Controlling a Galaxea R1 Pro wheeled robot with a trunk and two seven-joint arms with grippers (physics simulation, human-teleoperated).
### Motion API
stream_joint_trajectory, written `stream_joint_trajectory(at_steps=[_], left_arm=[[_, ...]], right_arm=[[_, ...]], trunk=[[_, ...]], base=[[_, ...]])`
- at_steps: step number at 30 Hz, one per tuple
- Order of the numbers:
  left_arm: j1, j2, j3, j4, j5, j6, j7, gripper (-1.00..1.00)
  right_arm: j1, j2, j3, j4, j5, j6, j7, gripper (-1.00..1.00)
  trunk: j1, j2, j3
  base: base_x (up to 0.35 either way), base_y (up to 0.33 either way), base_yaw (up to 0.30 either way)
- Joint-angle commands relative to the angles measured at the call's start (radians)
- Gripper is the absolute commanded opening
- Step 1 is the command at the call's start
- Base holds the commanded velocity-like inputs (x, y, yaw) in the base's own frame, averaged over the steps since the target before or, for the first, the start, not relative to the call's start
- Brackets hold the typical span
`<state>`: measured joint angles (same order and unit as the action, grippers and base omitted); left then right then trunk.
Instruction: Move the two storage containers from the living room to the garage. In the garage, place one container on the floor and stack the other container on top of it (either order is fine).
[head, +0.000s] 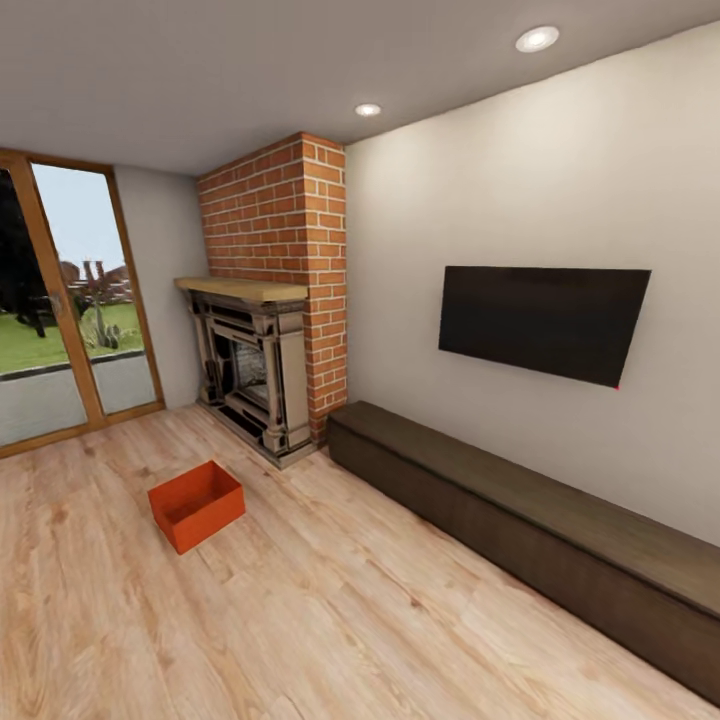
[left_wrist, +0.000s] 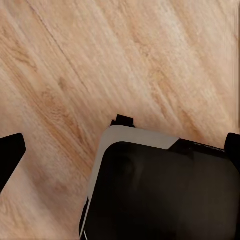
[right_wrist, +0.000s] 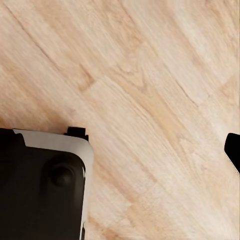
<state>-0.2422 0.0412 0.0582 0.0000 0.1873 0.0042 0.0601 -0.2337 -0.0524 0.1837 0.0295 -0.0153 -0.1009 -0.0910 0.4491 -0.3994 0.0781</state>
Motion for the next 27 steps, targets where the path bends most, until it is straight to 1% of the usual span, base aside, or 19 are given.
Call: stream_joint_trajectory(at_steps=[1, 7, 27], left_arm=[[0.0, 0.0, 0.005, 0.0, 0.003, 0.0, 0.001, 1.0], [0.0, 0.0, 0.005, 0.0, 0.003, 0.0, 0.001, 1.0], [0.0, -0.001, 0.005, 0.0, 0.003, 0.0, 0.001, 1.0]], right_arm=[[-0.001, 0.0, 0.006, 0.003, -0.002, -0.006, -0.003, 1.0], [-0.001, -0.001, 0.005, 0.004, -0.006, -0.013, -0.004, 1.0], [-0.001, -0.001, 0.006, 0.004, -0.006, -0.013, -0.004, 1.0]], trunk=[[0.001, -0.001, 0.0], [0.001, -0.001, 0.0], [0.001, -0.001, 0.0]], base=[[0.323, 0.0, 0.111], [0.323, 0.0, 0.217], [0.323, 0.0, 0.269]])
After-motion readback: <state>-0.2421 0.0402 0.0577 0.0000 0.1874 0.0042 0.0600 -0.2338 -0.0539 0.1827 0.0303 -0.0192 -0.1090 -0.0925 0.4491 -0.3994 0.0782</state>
